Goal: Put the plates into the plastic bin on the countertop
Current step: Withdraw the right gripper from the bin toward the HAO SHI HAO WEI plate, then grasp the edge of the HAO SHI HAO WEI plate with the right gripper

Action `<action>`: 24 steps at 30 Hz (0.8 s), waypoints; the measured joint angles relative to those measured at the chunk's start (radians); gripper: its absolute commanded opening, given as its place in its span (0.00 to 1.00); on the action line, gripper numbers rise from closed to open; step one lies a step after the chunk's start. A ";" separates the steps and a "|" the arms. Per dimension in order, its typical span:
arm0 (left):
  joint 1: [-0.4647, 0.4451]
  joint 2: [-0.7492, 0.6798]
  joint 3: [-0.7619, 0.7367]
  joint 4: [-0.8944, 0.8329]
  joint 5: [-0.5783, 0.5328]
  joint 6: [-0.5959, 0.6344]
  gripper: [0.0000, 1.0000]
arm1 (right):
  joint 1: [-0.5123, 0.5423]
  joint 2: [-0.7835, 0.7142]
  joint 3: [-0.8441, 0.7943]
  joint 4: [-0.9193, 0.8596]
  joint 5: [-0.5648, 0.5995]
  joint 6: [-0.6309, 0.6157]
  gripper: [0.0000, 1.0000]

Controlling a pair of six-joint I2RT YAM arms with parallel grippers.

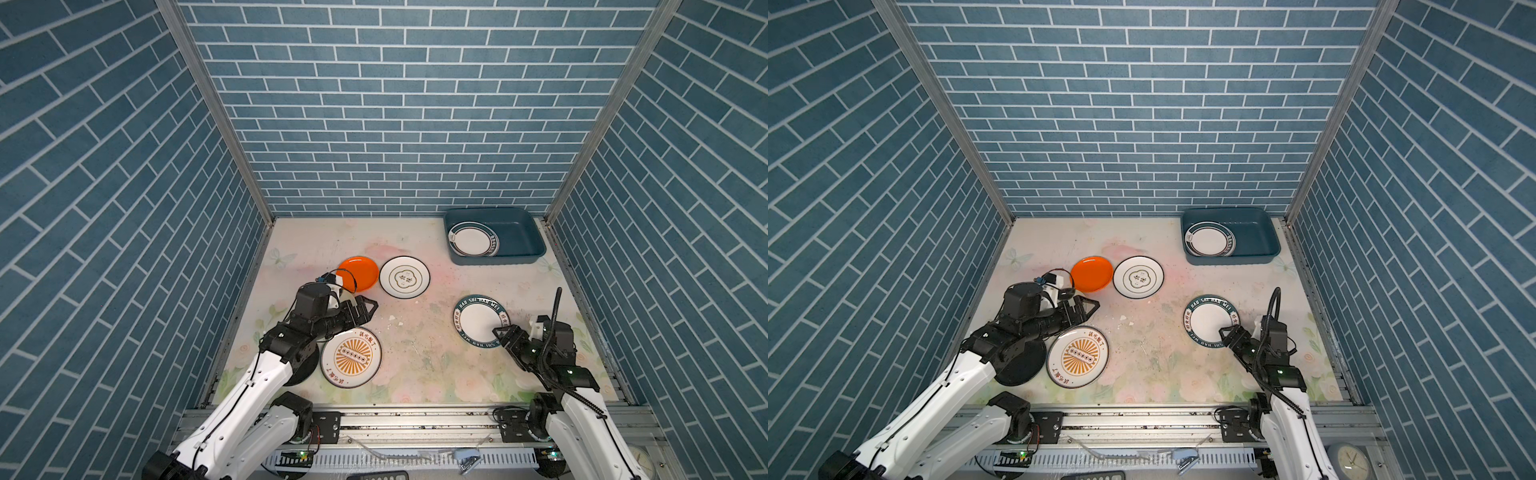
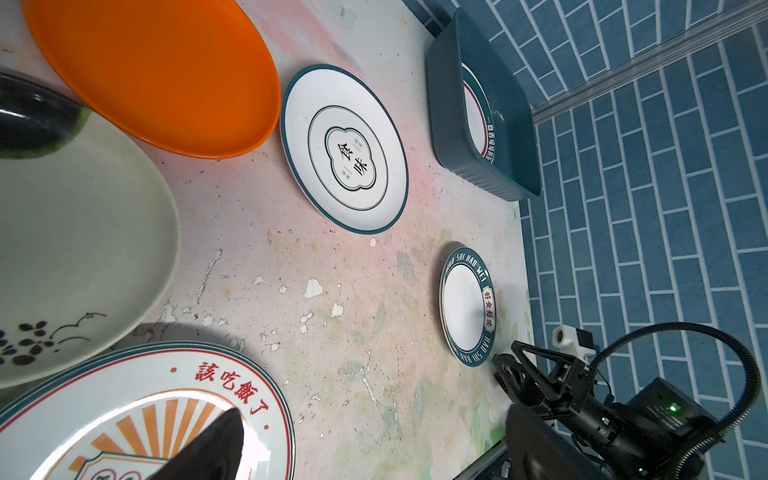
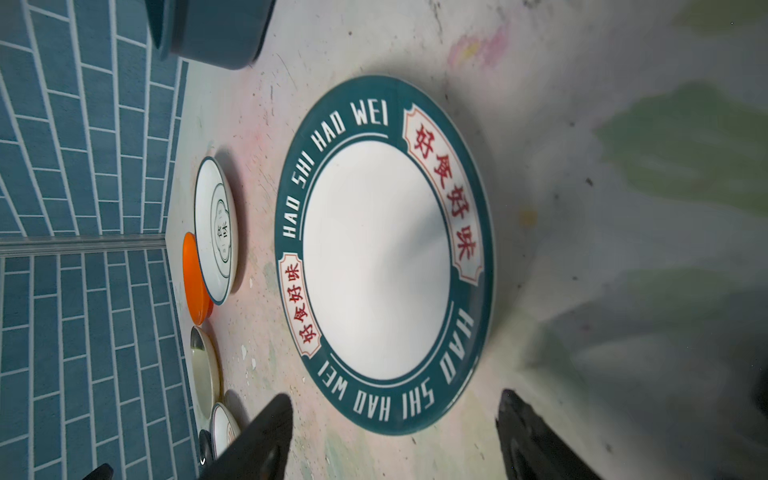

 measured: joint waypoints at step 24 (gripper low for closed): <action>0.000 -0.007 -0.030 0.032 0.007 -0.046 0.99 | 0.000 0.170 -0.023 0.183 0.090 0.020 0.58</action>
